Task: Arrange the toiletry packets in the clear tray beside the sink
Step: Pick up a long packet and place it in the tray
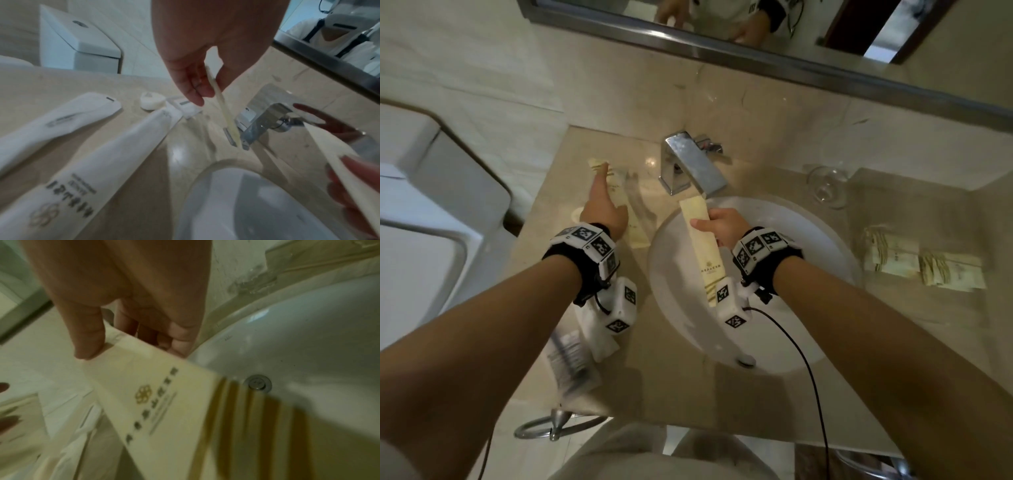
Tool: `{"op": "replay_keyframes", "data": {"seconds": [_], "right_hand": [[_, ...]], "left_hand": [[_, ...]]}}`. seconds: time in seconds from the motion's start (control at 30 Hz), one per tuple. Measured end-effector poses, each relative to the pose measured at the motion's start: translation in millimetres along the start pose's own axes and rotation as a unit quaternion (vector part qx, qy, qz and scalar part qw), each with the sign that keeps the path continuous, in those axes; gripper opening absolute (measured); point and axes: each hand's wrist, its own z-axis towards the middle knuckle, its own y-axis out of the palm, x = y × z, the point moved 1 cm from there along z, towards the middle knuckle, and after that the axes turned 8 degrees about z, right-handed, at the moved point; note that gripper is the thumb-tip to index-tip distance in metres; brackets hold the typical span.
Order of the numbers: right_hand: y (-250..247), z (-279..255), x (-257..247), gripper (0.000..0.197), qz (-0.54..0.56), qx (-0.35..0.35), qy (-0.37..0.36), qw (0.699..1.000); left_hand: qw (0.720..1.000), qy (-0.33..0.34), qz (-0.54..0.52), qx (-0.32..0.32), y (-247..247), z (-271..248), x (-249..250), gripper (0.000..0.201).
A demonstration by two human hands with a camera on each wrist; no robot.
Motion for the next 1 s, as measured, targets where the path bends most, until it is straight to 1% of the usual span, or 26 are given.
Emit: {"op": "replay_keyframes", "data": {"seconds": [0.07,0.17,0.23,0.3,0.33,0.43,0.53,0.6,0.67,0.77,0.83,0.93,1.0], "right_hand": [[-4,-8,-9,0.024,-0.018,-0.018,-0.027,0.999],[-11,-19,-20,0.029,0.005,-0.042,-0.039,0.998],[-18,-27,-28,0.025,0.028,-0.021,-0.059,0.998],[-29,-34,-35,0.026,0.056,0.006,-0.086,0.995],[-35,-37,-38,0.025,0.069,0.014,-0.093,0.993],[-59,-50,-40,0.014,0.125,0.023,-0.098,0.987],[-88,-62,-31,0.011,0.207,0.040,-0.098,0.973],[-111,-71,-22,0.007,0.251,0.057,-0.092,0.962],[-130,-78,-14,0.011,0.283,0.077,-0.085,0.952],[-165,-91,1,0.030,0.325,0.119,-0.078,0.935],[-191,-101,15,0.038,0.358,0.161,-0.069,0.917],[-228,-117,36,0.038,0.379,0.220,-0.063,0.897],[-245,-124,53,0.036,0.401,0.243,-0.057,0.882]], "left_hand": [[0.999,0.039,-0.011,0.033,-9,-7,9,0.065],[0.993,0.087,0.008,0.084,-15,-13,24,0.049],[0.990,0.108,0.014,0.095,-16,-16,36,0.040],[0.987,0.127,0.014,0.099,-13,-20,50,0.034],[0.986,0.133,0.012,0.101,-11,-23,57,0.032],[0.985,0.144,0.007,0.099,0,-33,83,0.030],[0.983,0.164,-0.008,0.079,16,-49,110,0.029],[0.982,0.177,0.000,0.063,30,-58,128,0.030],[0.982,0.183,0.006,0.034,41,-64,141,0.031],[0.980,0.200,-0.004,-0.009,65,-70,161,0.028],[0.977,0.211,0.017,-0.037,84,-76,176,0.029],[0.970,0.220,0.024,-0.101,117,-90,198,0.026],[0.967,0.221,0.032,-0.124,137,-102,210,0.022]]}}
